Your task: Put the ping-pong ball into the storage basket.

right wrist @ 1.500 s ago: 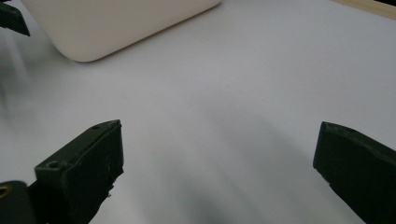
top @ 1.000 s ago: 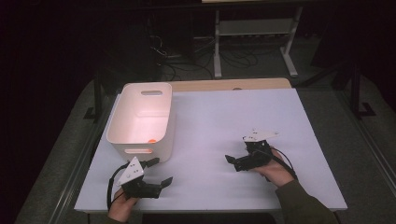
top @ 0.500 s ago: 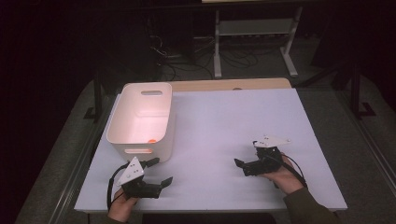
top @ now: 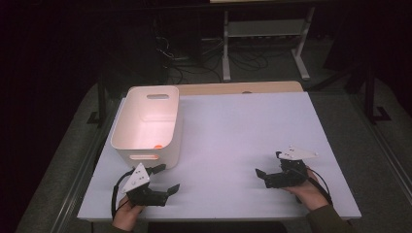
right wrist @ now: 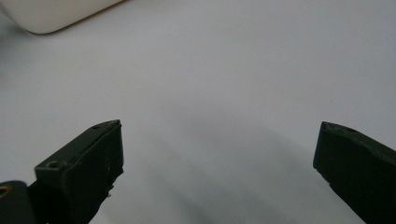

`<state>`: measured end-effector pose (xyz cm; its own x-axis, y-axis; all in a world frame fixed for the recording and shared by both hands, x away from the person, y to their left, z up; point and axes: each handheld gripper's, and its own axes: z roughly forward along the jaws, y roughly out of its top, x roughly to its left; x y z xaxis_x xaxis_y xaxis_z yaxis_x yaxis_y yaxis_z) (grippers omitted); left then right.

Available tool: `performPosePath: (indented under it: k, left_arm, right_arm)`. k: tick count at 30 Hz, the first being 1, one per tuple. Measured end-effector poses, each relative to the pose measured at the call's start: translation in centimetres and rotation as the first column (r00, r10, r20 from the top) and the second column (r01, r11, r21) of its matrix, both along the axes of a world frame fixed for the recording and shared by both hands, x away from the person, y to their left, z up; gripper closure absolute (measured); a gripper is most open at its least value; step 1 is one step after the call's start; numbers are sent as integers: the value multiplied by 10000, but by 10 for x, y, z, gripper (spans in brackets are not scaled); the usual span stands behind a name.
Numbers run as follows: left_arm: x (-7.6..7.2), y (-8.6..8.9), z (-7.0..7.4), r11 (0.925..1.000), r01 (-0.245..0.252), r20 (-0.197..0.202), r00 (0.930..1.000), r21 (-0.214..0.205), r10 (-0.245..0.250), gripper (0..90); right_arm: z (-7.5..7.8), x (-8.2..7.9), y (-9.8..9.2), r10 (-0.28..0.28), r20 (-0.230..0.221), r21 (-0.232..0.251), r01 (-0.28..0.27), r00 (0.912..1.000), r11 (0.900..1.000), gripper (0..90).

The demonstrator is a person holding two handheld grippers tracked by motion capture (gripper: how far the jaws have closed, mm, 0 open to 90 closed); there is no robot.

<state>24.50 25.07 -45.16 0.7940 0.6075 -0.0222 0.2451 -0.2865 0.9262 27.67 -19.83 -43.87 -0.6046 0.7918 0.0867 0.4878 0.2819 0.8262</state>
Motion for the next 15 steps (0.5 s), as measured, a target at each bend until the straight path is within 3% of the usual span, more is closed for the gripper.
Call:
performPosePath:
  k: [15]
  left_arm:
    - [0, 0, 0, 10000, -5, 13, 10000, -70, 5, 141]
  right_arm:
    - [-7, -1, -6, -192, -33, -168, 192, 9998, 9997, 12]
